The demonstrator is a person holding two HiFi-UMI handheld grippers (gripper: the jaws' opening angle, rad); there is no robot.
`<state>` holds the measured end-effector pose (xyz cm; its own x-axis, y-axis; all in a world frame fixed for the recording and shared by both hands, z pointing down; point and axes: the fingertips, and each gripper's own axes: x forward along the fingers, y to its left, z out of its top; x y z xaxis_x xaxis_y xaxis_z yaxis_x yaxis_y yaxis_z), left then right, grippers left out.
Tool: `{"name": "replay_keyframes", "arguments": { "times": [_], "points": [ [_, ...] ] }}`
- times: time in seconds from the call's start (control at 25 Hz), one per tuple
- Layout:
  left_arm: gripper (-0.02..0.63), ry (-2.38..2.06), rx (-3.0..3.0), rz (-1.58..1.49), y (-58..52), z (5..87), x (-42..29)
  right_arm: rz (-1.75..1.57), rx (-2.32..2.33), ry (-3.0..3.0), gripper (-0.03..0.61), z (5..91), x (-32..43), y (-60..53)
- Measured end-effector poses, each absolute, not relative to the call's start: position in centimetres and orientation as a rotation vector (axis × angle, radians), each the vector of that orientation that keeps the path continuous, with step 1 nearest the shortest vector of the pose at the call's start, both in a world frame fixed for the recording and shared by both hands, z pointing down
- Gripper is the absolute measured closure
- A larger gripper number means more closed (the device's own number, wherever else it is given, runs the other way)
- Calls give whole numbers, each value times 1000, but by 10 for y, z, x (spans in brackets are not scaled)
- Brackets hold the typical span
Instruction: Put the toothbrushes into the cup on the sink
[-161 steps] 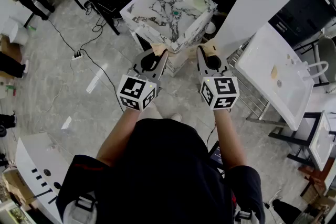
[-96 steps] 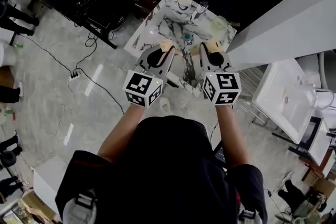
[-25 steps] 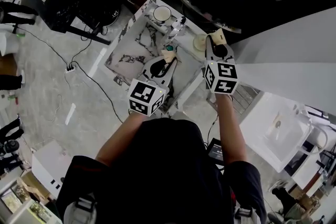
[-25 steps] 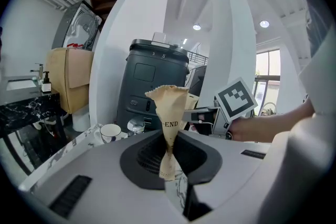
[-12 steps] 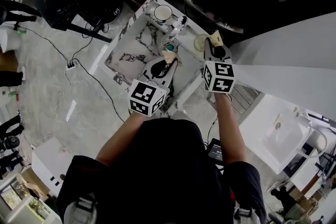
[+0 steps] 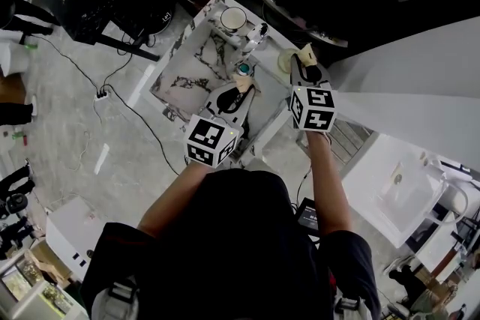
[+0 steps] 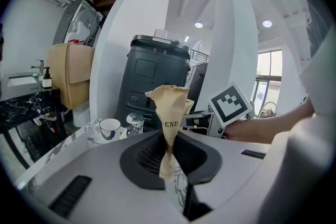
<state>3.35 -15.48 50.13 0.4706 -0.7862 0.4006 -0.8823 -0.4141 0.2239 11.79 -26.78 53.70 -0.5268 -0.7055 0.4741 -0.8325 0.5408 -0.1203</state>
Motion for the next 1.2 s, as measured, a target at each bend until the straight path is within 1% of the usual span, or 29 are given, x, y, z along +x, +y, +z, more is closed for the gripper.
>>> {"name": "replay_keyframes", "arguments": {
  "times": [0.12,0.24,0.48,1.2],
  "points": [
    [569,-1395,2319,326,-155,502,31,484,1257,-2410,512,539,116,-268],
    [569,-1389,2315,320,-157,502,30,490,1252,-2408,475,540,114,-268],
    [569,-1374,2326,309,-154,499,31,484,1250,-2411,446,536,111,-265],
    [569,-1342,2387,268,-122,480,16,458,1293,-2385,443,519,101,-223]
  ]
}}
